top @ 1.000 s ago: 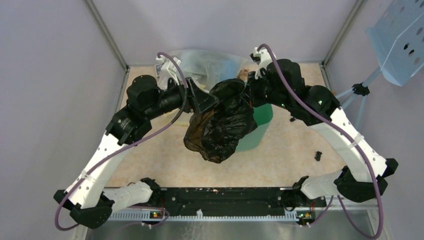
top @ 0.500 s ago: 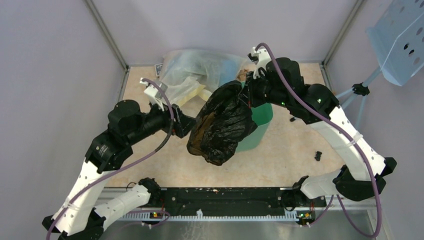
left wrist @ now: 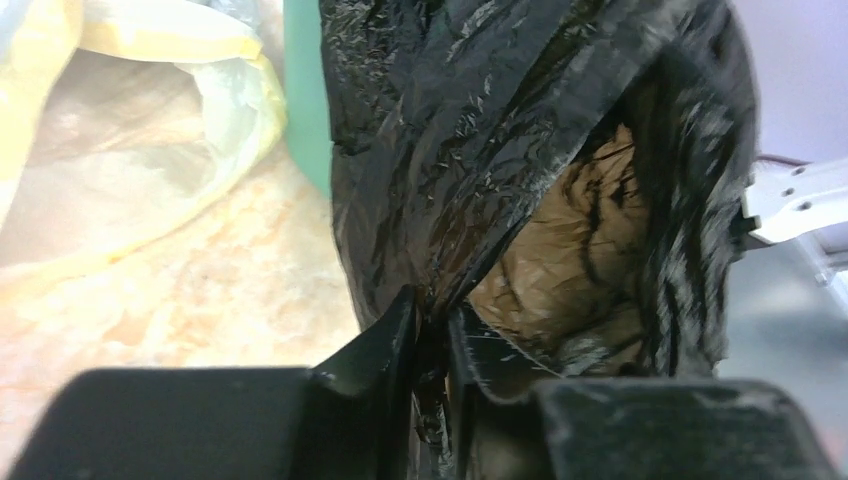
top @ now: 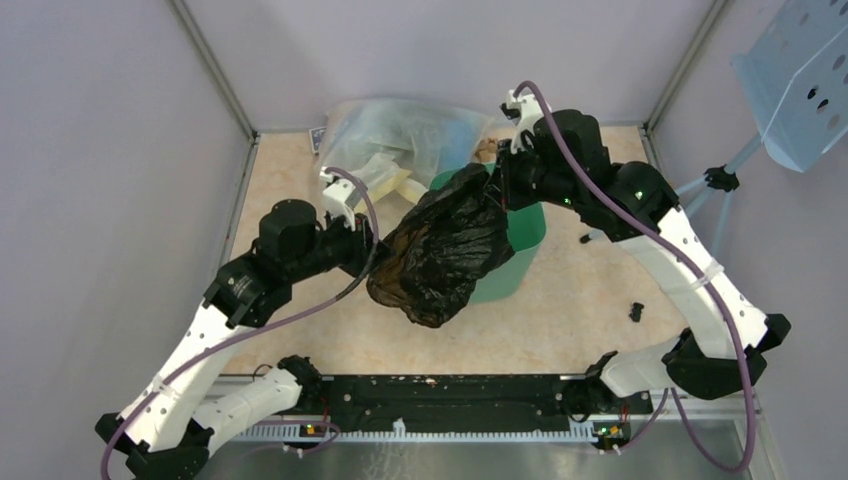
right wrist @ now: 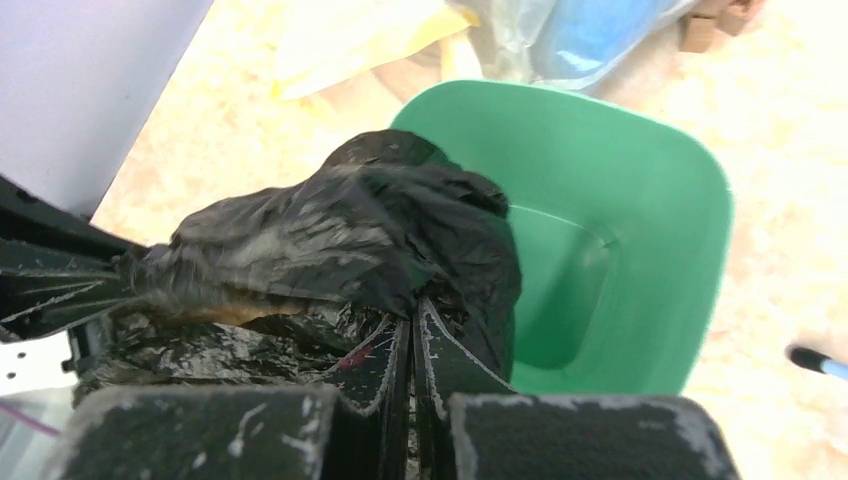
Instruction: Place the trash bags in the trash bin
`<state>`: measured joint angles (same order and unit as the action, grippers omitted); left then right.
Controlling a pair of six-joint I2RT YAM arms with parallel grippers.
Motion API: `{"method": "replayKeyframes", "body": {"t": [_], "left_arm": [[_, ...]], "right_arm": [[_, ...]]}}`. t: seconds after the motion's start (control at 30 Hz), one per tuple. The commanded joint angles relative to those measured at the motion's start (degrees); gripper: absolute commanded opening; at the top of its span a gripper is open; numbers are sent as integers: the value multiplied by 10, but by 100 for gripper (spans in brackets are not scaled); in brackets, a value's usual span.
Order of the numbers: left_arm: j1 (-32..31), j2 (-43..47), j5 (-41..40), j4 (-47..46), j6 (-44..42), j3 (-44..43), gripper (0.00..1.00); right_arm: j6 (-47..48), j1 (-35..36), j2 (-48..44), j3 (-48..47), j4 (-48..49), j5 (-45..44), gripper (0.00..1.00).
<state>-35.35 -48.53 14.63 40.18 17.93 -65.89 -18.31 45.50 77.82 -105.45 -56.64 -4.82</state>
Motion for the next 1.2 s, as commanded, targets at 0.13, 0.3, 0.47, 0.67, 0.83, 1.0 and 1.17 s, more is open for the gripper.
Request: {"method": "replayKeyframes", "body": {"t": [0.13, 0.3, 0.47, 0.67, 0.83, 1.0, 1.17], "left_arm": [[-2, -61, -7, -90, 24, -63, 0], [-2, -155, 13, -114, 66, -140, 0], [-2, -214, -5, -109, 93, -190, 0], [0, -254, -20, -119, 93, -225, 0], [1, -267, -15, -125, 93, -242, 0], [1, -259, 10, -142, 107, -237, 0], [1, -241, 65, -193, 141, -203, 0]], "right_arm": [[34, -124, 3, -85, -53, -4, 0], [50, -222, 27, -105, -83, 45, 0], [63, -261, 45, -88, -100, -1, 5], [71, -264, 53, -113, -84, 3, 36], [77, -264, 55, -147, -93, 80, 58], [51, -215, 38, -145, -103, 131, 61], [18, -84, 31, -114, -99, 83, 61]]}}
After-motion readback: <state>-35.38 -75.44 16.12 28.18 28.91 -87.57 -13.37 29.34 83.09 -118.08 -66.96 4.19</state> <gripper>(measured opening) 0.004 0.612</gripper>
